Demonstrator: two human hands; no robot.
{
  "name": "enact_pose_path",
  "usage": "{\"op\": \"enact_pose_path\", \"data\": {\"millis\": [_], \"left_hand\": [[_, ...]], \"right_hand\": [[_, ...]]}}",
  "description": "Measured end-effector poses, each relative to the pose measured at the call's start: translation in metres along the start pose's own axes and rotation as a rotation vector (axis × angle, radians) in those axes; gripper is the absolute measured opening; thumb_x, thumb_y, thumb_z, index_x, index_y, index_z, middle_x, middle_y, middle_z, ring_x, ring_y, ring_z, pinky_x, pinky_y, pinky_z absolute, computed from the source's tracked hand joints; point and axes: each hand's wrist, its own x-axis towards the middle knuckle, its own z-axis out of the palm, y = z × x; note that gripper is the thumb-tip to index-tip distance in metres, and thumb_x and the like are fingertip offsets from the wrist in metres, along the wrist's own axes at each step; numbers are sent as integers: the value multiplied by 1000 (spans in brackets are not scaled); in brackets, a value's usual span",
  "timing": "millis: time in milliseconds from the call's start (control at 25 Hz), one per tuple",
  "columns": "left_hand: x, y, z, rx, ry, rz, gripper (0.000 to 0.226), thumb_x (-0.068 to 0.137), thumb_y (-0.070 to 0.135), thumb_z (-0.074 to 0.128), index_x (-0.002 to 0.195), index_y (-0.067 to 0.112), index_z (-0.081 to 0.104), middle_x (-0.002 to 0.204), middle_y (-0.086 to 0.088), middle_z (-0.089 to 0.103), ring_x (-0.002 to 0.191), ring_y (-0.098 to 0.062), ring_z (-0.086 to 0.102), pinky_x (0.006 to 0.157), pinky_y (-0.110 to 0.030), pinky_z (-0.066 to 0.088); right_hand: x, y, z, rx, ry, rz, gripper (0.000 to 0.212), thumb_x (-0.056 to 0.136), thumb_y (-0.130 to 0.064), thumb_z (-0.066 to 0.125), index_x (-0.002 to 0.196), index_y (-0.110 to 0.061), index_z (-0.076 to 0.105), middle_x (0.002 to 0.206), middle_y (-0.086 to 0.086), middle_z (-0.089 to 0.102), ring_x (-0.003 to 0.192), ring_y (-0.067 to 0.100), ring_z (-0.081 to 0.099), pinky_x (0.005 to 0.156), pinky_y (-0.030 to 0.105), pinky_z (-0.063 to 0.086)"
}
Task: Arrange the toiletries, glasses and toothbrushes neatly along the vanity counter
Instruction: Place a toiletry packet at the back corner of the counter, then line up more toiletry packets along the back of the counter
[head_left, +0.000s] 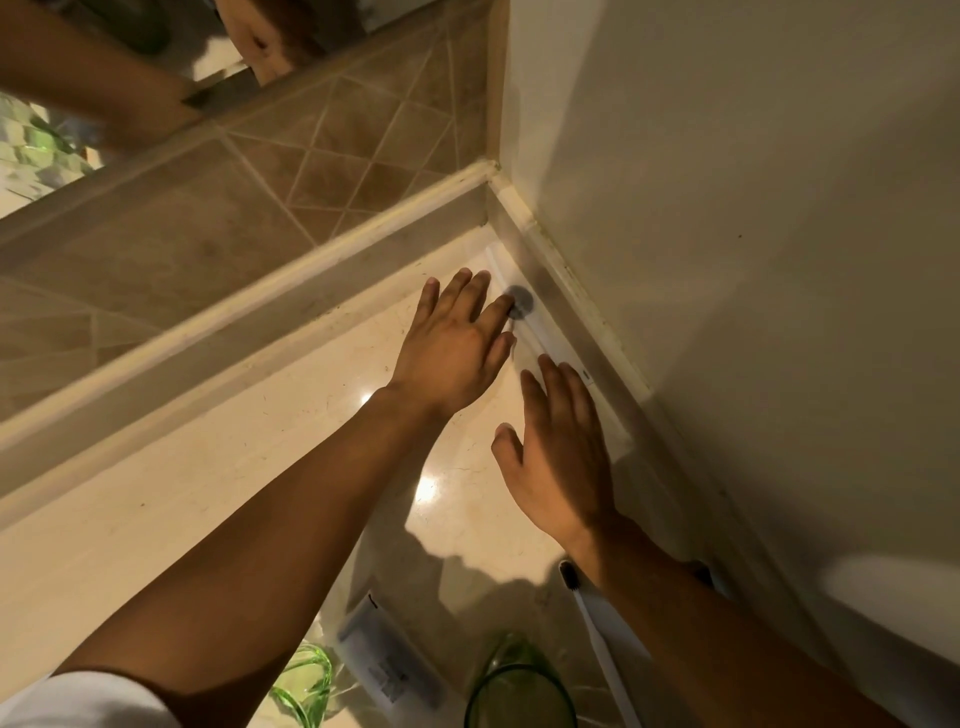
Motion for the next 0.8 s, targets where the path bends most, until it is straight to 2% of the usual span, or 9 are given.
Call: {"op": "enact_pose_path", "data": {"millis": [320, 560, 680, 800], "left_hand": [[1, 0, 0, -15, -8, -10, 52, 107, 44, 32, 153, 21, 39, 163, -14, 31, 155, -32, 18, 125, -53, 3], [-9, 7, -10, -94, 24, -3, 50, 103, 43, 39, 148, 20, 42, 160, -15, 35, 152, -31, 24, 126, -53, 9], [-30, 18, -19, -147, 58, -27, 53, 101, 42, 42, 145, 13, 47, 154, -17, 43, 146, -33, 34, 121, -52, 24], [-73, 32, -23, -278, 147, -60, 46, 98, 36, 46, 127, 6, 62, 128, -18, 61, 119, -36, 56, 100, -42, 46]], "right_hand": [[1, 0, 2, 20, 22, -18, 61, 97, -40, 50, 151, -13, 39, 164, 11, 28, 153, 30, 21, 120, 48, 32], [-6, 1, -4, 26, 80, -71, 56, 96, -33, 54, 147, -13, 45, 162, 12, 31, 152, 31, 22, 120, 49, 30], [-14, 11, -9, 52, 117, -113, 54, 94, -28, 59, 144, -12, 49, 159, 13, 37, 150, 31, 27, 119, 48, 32], [-39, 27, -8, 110, 205, -219, 42, 90, -18, 59, 130, -7, 59, 150, 18, 47, 141, 34, 39, 113, 48, 40]]}}
